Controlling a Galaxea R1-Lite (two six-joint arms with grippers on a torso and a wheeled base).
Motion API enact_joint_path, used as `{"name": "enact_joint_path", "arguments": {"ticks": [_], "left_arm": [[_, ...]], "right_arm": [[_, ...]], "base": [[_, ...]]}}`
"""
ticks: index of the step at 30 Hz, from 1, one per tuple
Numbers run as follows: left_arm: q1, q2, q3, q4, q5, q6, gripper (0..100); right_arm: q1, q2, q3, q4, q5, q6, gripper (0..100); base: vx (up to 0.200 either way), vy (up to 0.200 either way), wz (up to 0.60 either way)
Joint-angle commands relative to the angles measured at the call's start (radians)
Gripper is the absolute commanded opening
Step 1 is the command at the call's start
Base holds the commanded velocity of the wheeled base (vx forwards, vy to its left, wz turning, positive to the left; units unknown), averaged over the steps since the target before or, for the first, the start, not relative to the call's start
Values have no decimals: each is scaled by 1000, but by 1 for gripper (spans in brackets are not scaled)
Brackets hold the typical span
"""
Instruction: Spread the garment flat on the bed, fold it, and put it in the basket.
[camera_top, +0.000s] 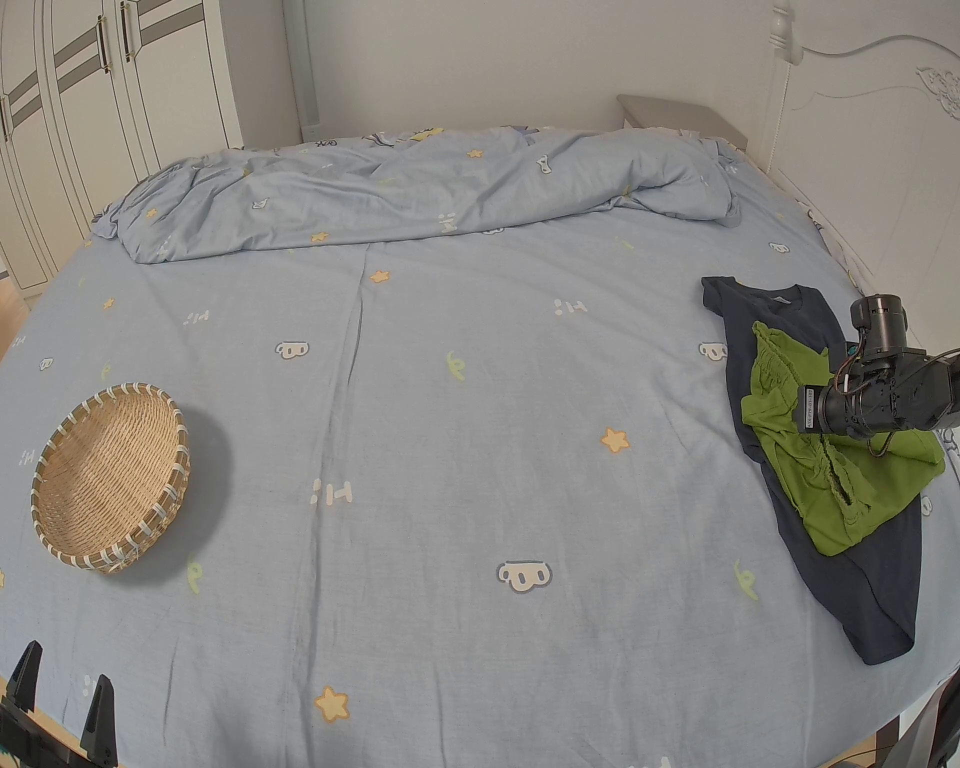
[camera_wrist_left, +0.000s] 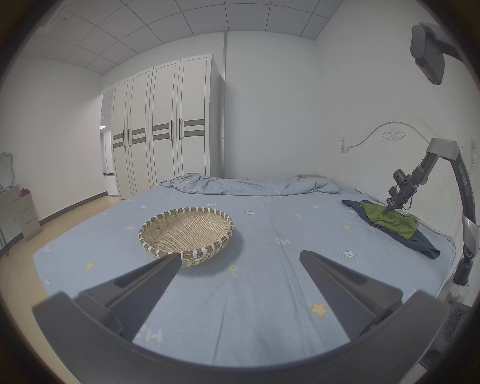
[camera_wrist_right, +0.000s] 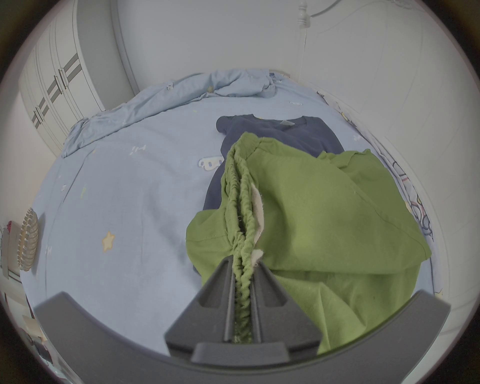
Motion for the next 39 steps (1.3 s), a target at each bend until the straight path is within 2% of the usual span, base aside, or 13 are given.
{"name": "enact_joint_path", "arguments": {"ticks": [1, 5, 10, 16, 18, 26, 29, 31, 32, 34, 37, 38, 39], "left_arm": [[0, -16, 18, 0, 1, 0, 100], [0, -16, 18, 0, 1, 0, 100], [0, -16, 18, 0, 1, 0, 100], [0, -16, 18, 0, 1, 0, 100], [0, -16, 18, 0, 1, 0, 100], [0, -16, 18, 0, 1, 0, 100], [0, -16, 18, 0, 1, 0, 100], [0, -16, 18, 0, 1, 0, 100], [0, -16, 18, 0, 1, 0, 100], [0, -16, 18, 0, 1, 0, 100], [0, -16, 18, 0, 1, 0, 100], [0, -16, 18, 0, 1, 0, 100], [0, -16, 18, 0, 1, 0, 100]], "right_arm": [[22, -33, -2, 32, -2, 3, 0], [108, -174, -37, 219, -7, 24, 0], [243, -308, -55, 334, -8, 84, 0], [378, -378, 37, 334, -14, 90, 0], [462, -395, 54, 339, -14, 107, 0], [600, -398, 41, 330, -14, 121, 0], [700, -395, 14, 295, -14, 127, 0], [709, -395, 9, 291, -14, 130, 0], [791, -364, -40, 278, -14, 155, 0], [840, -326, -77, 273, -16, 161, 0], [872, -288, -107, 265, -18, 161, 0], [910, -226, -155, 236, -57, 166, 0], [910, -226, -155, 236, -57, 166, 0]], "base": [[0, 0, 0], [0, 0, 0], [0, 0, 0], [0, 0, 0], [0, 0, 0], [0, 0, 0], [0, 0, 0], [0, 0, 0], [0, 0, 0], [0, 0, 0], [0, 0, 0], [0, 0, 0], [0, 0, 0]]}}
